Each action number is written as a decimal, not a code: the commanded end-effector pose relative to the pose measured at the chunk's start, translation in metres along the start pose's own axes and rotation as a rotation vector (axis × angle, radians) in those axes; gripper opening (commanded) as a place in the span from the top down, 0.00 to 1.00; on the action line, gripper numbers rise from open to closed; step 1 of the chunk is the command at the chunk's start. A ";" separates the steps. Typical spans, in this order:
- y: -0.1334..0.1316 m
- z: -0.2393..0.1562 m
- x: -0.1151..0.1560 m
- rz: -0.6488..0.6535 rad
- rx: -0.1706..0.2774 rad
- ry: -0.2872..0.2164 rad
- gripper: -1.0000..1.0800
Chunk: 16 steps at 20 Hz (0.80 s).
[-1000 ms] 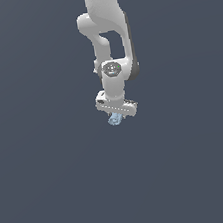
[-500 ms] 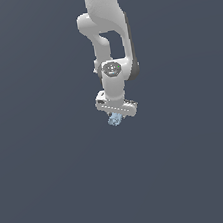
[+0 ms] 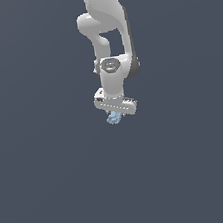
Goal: Pick up the object and move it to a goal position.
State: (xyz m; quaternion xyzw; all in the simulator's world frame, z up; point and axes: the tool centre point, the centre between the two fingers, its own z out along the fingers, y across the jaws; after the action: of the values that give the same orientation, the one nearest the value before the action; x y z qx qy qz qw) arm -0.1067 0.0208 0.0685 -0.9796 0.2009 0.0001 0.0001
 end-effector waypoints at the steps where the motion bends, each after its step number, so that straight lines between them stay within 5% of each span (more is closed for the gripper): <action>1: 0.001 -0.012 0.004 0.000 0.000 0.001 1.00; 16: 0.015 -0.141 0.040 0.001 0.000 0.000 1.00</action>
State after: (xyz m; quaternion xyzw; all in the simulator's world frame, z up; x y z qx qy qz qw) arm -0.0790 -0.0055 0.1948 -0.9795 0.2013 -0.0005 0.0003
